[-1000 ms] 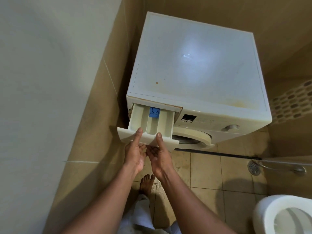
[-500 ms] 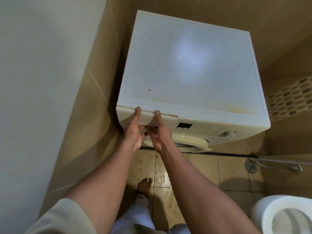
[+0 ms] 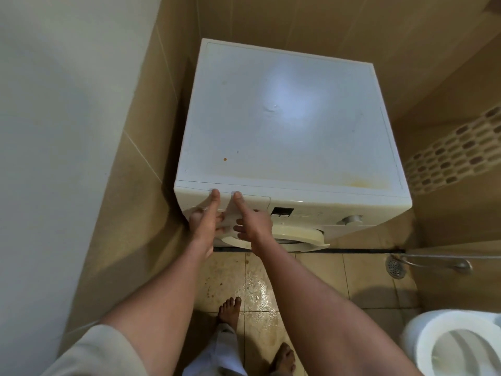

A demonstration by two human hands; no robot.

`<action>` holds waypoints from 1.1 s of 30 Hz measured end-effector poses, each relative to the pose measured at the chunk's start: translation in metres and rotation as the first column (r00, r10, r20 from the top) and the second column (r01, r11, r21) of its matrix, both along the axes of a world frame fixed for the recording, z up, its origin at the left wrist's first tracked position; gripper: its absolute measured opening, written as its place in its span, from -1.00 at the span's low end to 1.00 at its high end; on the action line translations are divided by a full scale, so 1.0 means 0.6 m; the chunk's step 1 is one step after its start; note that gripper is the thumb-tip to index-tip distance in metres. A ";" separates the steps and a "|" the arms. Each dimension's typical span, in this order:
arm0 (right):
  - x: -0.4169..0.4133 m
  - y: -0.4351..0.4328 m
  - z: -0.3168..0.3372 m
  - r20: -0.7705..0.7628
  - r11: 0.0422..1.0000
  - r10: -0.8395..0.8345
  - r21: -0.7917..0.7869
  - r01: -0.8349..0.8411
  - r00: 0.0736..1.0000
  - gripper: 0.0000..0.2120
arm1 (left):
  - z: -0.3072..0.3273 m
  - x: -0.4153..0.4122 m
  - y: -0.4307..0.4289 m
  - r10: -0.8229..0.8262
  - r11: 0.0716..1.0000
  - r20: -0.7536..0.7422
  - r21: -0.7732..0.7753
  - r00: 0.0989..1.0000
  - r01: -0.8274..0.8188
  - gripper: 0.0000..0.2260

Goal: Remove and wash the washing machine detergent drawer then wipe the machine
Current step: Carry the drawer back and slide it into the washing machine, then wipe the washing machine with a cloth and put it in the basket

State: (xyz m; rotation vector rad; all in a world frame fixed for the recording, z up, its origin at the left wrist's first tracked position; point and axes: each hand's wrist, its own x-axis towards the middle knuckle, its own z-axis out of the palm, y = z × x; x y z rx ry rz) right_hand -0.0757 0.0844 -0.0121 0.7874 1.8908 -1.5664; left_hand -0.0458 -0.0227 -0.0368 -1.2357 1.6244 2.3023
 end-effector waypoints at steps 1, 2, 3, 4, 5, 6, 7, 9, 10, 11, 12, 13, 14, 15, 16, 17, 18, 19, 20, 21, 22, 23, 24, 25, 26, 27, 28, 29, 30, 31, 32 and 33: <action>0.002 0.015 0.007 -0.073 0.988 0.106 0.119 -0.097 0.992 -0.27 | -0.003 0.009 0.008 -0.096 0.990 0.022 -0.106 0.995 0.098 -0.49; 0.006 0.031 0.011 -0.142 0.951 0.236 0.239 -0.198 0.961 -0.29 | -0.006 0.019 0.017 -0.198 0.955 0.061 -0.212 0.978 0.207 -0.38; 0.012 0.054 0.020 -0.194 0.901 0.347 0.341 -0.269 0.917 -0.35 | -0.011 0.029 0.032 -0.307 0.886 0.125 -0.326 0.944 0.331 -0.29; 0.018 0.079 0.027 -0.222 0.845 0.438 0.432 -0.315 0.871 -0.41 | -0.017 0.039 0.047 -0.402 0.779 0.201 -0.436 0.893 0.450 -0.27; 0.026 0.107 0.033 -0.226 0.790 0.498 0.516 -0.331 0.837 -0.45 | -0.018 0.048 0.069 -0.486 0.639 0.270 -0.539 0.831 0.549 -0.32; 0.032 0.136 0.040 -0.208 0.732 0.542 0.593 -0.335 0.814 -0.48 | -0.015 0.053 0.090 -0.551 0.481 0.328 -0.626 0.767 0.613 -0.41; 0.038 0.162 0.047 -0.183 0.674 0.577 0.658 -0.337 0.796 -0.50 | -0.007 0.054 0.112 -0.603 0.316 0.367 -0.706 0.708 0.634 -0.50; 0.052 0.229 0.061 -0.151 0.581 0.609 0.753 -0.308 0.778 -0.55 | 0.022 0.047 0.172 -0.688 0.009 0.422 -0.809 0.591 0.588 -0.61; 0.060 0.266 0.070 -0.152 0.557 0.608 0.781 -0.282 0.779 -0.57 | 0.040 0.039 0.207 -0.720 -0.104 0.430 -0.843 0.545 0.527 -0.62; 0.068 0.305 0.080 -0.167 0.544 0.600 0.802 -0.246 0.783 -0.60 | 0.057 0.028 0.243 -0.746 -0.199 0.437 -0.867 0.503 0.458 -0.63; 0.074 0.339 0.087 -0.182 0.536 0.590 0.817 -0.213 0.787 -0.63 | 0.079 0.019 0.275 -0.764 -0.269 0.439 -0.883 0.472 0.385 -0.64; 0.083 0.384 0.096 -0.202 0.530 0.575 0.830 -0.174 0.793 -0.66 | 0.098 0.010 0.318 -0.784 -0.323 0.443 -0.889 0.435 0.324 -0.66; 0.092 0.427 0.105 -0.210 0.525 0.561 0.838 -0.147 0.801 -0.67 | 0.117 0.003 0.360 -0.803 -0.352 0.438 -0.896 0.405 0.271 -0.67; 0.100 0.476 0.114 -0.218 0.518 0.541 0.847 -0.118 0.813 -0.67 | 0.135 -0.004 0.409 -0.822 -0.371 0.430 -0.902 0.373 0.223 -0.68; 0.105 0.524 0.124 -0.222 0.509 0.523 0.856 -0.092 0.823 -0.67 | 0.152 -0.012 0.456 -0.839 -0.387 0.424 -0.906 0.342 0.173 -0.70; 0.109 0.565 0.134 -0.227 0.498 0.511 0.864 -0.070 0.829 -0.67 | 0.165 -0.019 0.498 -0.852 -0.401 0.420 -0.908 0.314 0.124 -0.70; 0.116 0.616 0.147 -0.239 0.485 0.491 0.874 -0.035 0.838 -0.67 | 0.180 -0.024 0.550 -0.864 -0.416 0.418 -0.907 0.280 0.072 -0.71; 0.121 0.664 0.160 -0.247 0.468 0.466 0.884 0.000 0.849 -0.65 | 0.192 -0.028 0.597 -0.874 -0.426 0.418 -0.904 0.248 0.023 -0.71; 0.127 0.715 0.175 -0.258 0.443 0.440 0.895 0.042 0.860 -0.64 | 0.207 -0.032 0.648 -0.882 -0.432 0.417 -0.902 0.218 -0.023 -0.71; 0.133 0.762 0.192 -0.271 0.417 0.419 0.905 0.082 0.867 -0.63 | 0.221 -0.035 0.695 -0.893 -0.426 0.408 -0.903 0.188 -0.064 -0.70; 0.137 0.801 0.210 -0.285 0.395 0.404 0.912 0.115 0.869 -0.62 | 0.236 -0.037 0.734 -0.906 -0.409 0.390 -0.907 0.166 -0.099 -0.70; 0.144 0.845 0.232 -0.300 0.372 0.386 0.916 0.150 0.873 -0.62 | 0.256 -0.039 0.780 -0.922 -0.380 0.362 -0.914 0.140 -0.140 -0.70; 0.149 0.884 0.253 -0.308 0.350 0.371 0.920 0.175 0.876 -0.62 | 0.277 -0.042 0.822 -0.935 -0.351 0.334 -0.919 0.118 -0.179 -0.72; 0.151 0.924 0.276 -0.312 0.326 0.357 0.925 0.195 0.881 -0.62 | 0.300 -0.046 0.866 -0.949 -0.315 0.302 -0.924 0.092 -0.217 -0.74; 0.153 0.962 0.301 -0.314 0.301 0.346 0.930 0.212 0.884 -0.63 | 0.325 -0.052 0.907 -0.960 -0.279 0.273 -0.928 0.061 -0.245 -0.75; 0.152 0.993 0.325 -0.312 0.278 0.339 0.935 0.223 0.887 -0.63 | 0.347 -0.058 0.941 -0.970 -0.242 0.241 -0.932 0.036 -0.270 -0.75; 0.152 1.028 0.353 -0.316 0.253 0.330 0.938 0.239 0.890 -0.65 | 0.375 -0.065 0.981 -0.976 -0.207 0.216 -0.933 0.005 -0.295 -0.75; 0.150 1.060 0.378 -0.322 0.230 0.321 0.939 0.256 0.891 -0.66 | 0.400 -0.074 1.018 -0.981 -0.178 0.194 -0.930 -0.019 -0.321 -0.75; 0.143 1.093 0.404 -0.336 0.208 0.310 0.937 0.281 0.889 -0.66 | 0.430 -0.085 1.055 -0.983 -0.155 0.178 -0.925 -0.038 -0.347 -0.74; 0.136 1.124 0.431 -0.356 0.190 0.302 0.931 0.311 0.884 -0.67 | 0.459 -0.097 1.091 -0.985 -0.128 0.161 -0.918 -0.057 -0.376 -0.73; 0.128 1.148 0.454 -0.372 0.165 0.301 0.927 0.337 0.878 -0.68 | 0.483 -0.107 1.120 -0.987 -0.102 0.142 -0.911 -0.072 -0.399 -0.73; 0.117 1.176 0.480 -0.384 0.126 0.304 0.923 0.363 0.872 -0.68 | 0.511 -0.120 1.154 -0.988 -0.068 0.119 -0.906 -0.096 -0.417 -0.72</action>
